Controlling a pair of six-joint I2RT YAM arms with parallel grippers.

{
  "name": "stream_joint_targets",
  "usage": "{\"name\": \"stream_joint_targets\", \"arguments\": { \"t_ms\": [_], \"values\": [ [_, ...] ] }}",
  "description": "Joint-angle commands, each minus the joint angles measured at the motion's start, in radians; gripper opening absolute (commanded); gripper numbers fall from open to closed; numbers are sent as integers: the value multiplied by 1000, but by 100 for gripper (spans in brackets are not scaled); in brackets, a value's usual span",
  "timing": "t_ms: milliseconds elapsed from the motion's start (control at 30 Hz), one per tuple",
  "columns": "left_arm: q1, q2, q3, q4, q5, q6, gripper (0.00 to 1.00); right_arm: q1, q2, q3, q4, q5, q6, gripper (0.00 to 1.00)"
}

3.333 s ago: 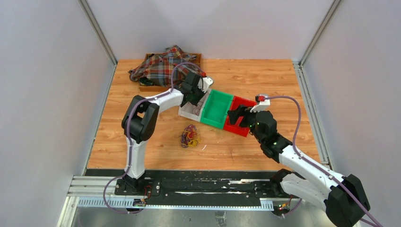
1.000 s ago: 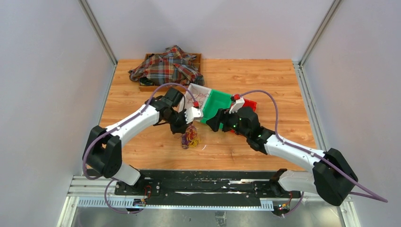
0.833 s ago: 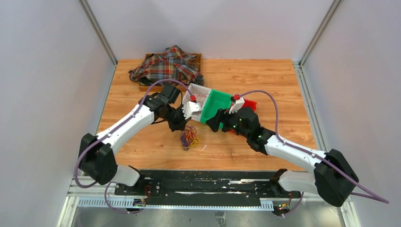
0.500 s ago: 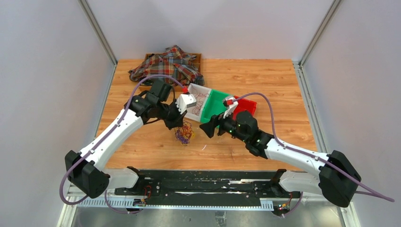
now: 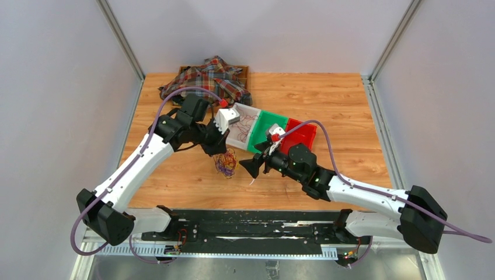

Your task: Untangle the cables

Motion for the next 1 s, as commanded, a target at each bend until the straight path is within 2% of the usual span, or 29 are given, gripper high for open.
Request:
{"name": "stream_joint_targets", "arguments": {
  "t_ms": [0,267,467,700,967],
  "values": [
    [14,-15,43,-11,68,-58,1,38,-27,21,44,21,-76,84],
    [20,-20,64,-38,150,-53,1,60,29,48,81,82,-107,86],
    [20,-37,79,-58,239,-45,1,60,133,110,147,104,-123,85],
    [20,-28,154,-120,346,-21,1,60,247,147,257,210,-115,84],
    [20,-18,272,-136,366,-26,1,62,337,98,359,156,-6,82]
  ]
}}
